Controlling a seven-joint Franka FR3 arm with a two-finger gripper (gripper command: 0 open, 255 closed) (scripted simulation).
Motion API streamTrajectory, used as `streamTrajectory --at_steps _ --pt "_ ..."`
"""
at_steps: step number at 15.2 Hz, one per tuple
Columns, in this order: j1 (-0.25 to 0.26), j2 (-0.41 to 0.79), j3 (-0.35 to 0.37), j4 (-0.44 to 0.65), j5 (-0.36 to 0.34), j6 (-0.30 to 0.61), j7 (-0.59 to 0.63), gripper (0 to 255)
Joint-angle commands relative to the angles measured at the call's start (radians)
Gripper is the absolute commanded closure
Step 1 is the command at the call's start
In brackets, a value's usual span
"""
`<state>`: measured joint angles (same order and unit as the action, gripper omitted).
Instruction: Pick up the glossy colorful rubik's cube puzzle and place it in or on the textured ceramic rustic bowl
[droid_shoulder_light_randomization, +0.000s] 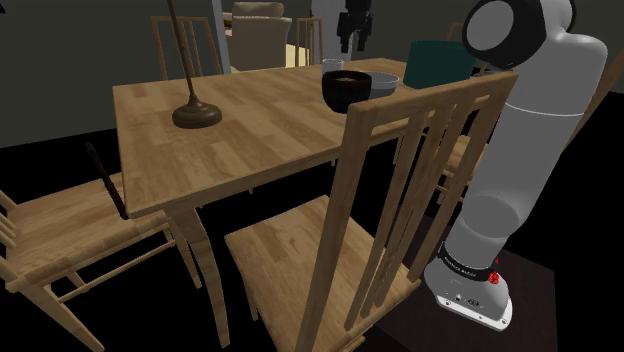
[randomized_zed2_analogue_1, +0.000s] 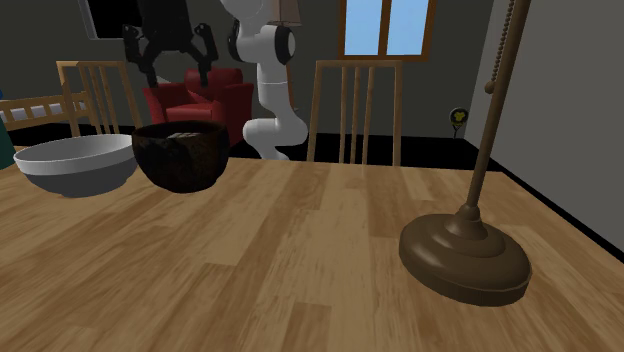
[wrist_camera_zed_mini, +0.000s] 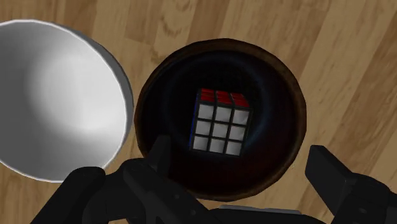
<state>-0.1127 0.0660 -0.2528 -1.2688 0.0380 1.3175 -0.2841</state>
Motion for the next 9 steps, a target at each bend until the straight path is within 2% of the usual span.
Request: streamTrajectory --at_steps 1,9 --pt "-0.012 0.070 -0.008 0.120 0.012 -0.080 -0.006 0" --pt "-0.002 0.071 -0.020 0.120 0.014 -0.080 -0.007 0"
